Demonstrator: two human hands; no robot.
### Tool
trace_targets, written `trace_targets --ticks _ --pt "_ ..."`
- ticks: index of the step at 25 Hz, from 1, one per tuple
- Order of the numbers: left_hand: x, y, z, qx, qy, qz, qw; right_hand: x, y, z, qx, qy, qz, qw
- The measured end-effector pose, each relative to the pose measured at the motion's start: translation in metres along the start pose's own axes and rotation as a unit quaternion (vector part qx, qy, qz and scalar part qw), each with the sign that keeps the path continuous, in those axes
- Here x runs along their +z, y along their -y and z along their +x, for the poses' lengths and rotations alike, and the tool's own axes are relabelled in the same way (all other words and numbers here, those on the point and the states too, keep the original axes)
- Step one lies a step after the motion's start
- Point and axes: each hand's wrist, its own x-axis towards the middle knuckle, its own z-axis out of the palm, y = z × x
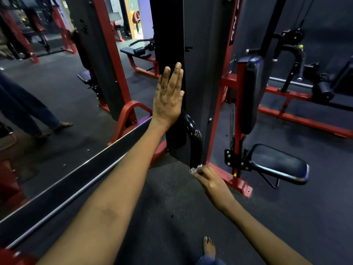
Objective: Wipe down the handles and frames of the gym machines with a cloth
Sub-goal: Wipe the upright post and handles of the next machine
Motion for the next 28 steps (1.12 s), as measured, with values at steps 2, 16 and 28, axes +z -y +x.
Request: trace_targets --ticks 2,16,28 --pt "-0.001 0.0 0.0 -0.001 -0.007 0.012 1.0 -0.019 0.017 0.028 0.035 -0.045 -0.003 0.998" --pt "-0.003 -0.001 -0.002 0.002 0.017 0.017 1.0 0.014 0.0 0.036 -0.074 -0.012 -0.117 0.99" --pt "0.001 0.001 -0.007 0.007 0.0 0.008 1.0 -0.018 -0.01 0.078 0.293 -0.062 0.408 0.862"
